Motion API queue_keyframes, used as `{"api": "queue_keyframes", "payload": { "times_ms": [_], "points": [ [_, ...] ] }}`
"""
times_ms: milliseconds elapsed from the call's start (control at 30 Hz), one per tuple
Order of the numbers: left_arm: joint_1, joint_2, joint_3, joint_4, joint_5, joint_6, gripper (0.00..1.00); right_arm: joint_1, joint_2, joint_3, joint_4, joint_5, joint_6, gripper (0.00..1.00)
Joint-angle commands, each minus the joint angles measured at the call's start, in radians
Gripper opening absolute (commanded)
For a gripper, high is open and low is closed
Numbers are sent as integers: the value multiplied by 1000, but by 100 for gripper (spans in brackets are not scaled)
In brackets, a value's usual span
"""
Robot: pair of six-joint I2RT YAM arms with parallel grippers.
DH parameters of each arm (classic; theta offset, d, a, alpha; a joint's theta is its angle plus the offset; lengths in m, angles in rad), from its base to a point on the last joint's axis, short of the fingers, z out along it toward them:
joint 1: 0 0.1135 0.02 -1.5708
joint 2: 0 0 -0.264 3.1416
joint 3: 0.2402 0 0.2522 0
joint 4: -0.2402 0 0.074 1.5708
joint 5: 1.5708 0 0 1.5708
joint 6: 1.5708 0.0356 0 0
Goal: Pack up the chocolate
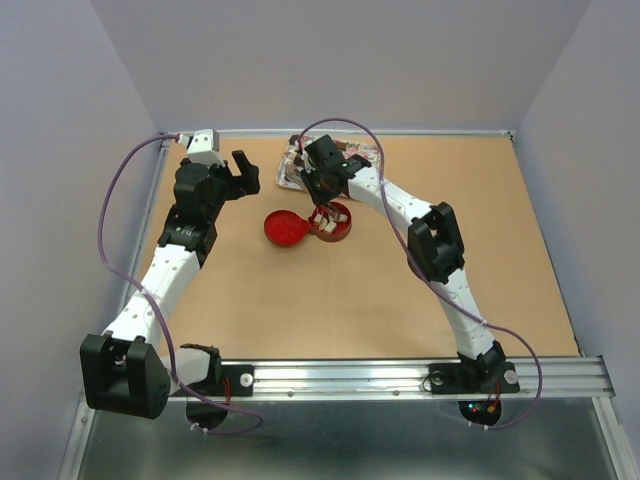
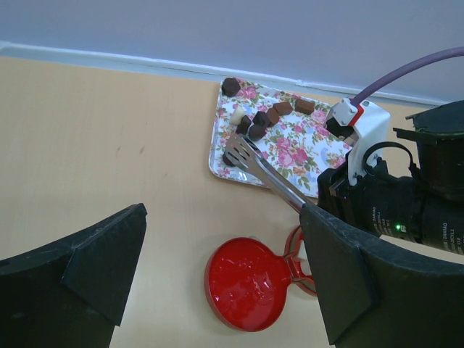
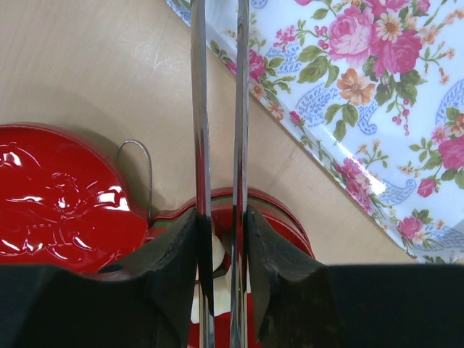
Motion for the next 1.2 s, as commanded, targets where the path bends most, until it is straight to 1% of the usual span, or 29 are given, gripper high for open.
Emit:
{"api": "queue_keyframes", "payload": {
  "times_ms": [0, 400, 667, 733, 833, 1000, 1167],
  "points": [
    [-4, -34, 23, 49, 9, -2, 99, 10, -82, 11, 9, 55, -7, 31],
    [-2, -34, 22, 52, 16, -5, 99, 10, -272, -136, 15, 136, 16, 31],
    [-4, -42, 22, 52, 21, -6, 99, 10, -367, -244, 17, 115, 11, 31],
    [-4, -44, 22, 52, 23, -8, 99, 8, -401, -302, 18, 96, 10, 31],
    [-4, -42, 22, 52, 23, -9, 99, 8, -511, -402, 18, 64, 10, 31],
    [-4, -37, 23, 51, 23, -9, 99, 10, -651, -576, 17, 58, 22, 31],
    [-4, -31, 25, 51, 26, -8, 99, 10, -753, -675, 8, 20, 44, 31]
  ]
}}
